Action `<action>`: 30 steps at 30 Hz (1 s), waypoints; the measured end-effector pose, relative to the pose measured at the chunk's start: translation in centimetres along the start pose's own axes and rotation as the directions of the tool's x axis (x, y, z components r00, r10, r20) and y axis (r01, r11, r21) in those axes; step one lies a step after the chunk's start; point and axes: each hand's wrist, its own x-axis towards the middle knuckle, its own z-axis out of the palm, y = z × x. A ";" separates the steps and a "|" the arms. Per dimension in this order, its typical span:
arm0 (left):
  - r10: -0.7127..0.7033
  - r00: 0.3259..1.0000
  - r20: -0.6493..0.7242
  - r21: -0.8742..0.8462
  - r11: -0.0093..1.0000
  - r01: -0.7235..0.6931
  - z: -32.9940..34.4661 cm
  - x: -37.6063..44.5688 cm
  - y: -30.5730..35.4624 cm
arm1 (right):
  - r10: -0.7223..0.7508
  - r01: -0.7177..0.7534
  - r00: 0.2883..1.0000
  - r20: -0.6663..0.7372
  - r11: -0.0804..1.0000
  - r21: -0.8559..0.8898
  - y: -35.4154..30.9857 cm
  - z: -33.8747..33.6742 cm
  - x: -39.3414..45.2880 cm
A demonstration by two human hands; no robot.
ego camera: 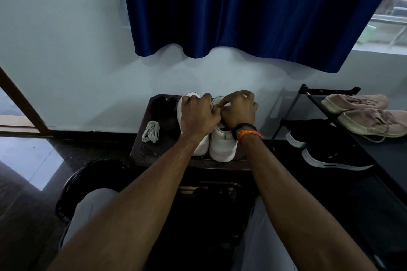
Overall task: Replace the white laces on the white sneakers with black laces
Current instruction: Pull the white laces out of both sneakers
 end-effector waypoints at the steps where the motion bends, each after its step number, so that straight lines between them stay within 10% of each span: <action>1: 0.001 1.000 0.001 -0.012 1.000 -0.001 -0.1 0.0 0.0 | -0.032 0.034 0.999 0.040 0.998 -0.059 0.0 0.1 0.1; 7: -0.005 1.000 0.029 -0.061 0.998 0.007 -0.6 0.0 0.2 | -0.036 0.041 0.999 0.029 0.985 -0.168 -0.5 0.2 0.3; 13: -0.124 0.988 0.093 -0.154 0.978 0.138 -1.6 0.1 0.8 | 0.385 -0.351 0.893 -0.234 0.920 0.175 -0.1 -0.4 0.0; 17: -0.175 0.958 0.227 -0.222 0.948 0.226 -2.5 0.9 1.2 | 0.502 -0.408 0.845 -0.184 0.828 0.385 0.2 -0.2 0.2; 22: -0.175 0.927 0.331 -0.167 0.956 0.240 -2.7 1.6 1.1 | 0.769 -0.529 0.639 -0.003 0.443 0.724 2.0 -1.2 0.5; 30: 0.039 0.881 0.472 0.007 0.999 -0.048 -1.4 4.2 1.9 | 0.737 -0.602 0.670 0.088 0.470 0.645 4.1 -2.2 0.0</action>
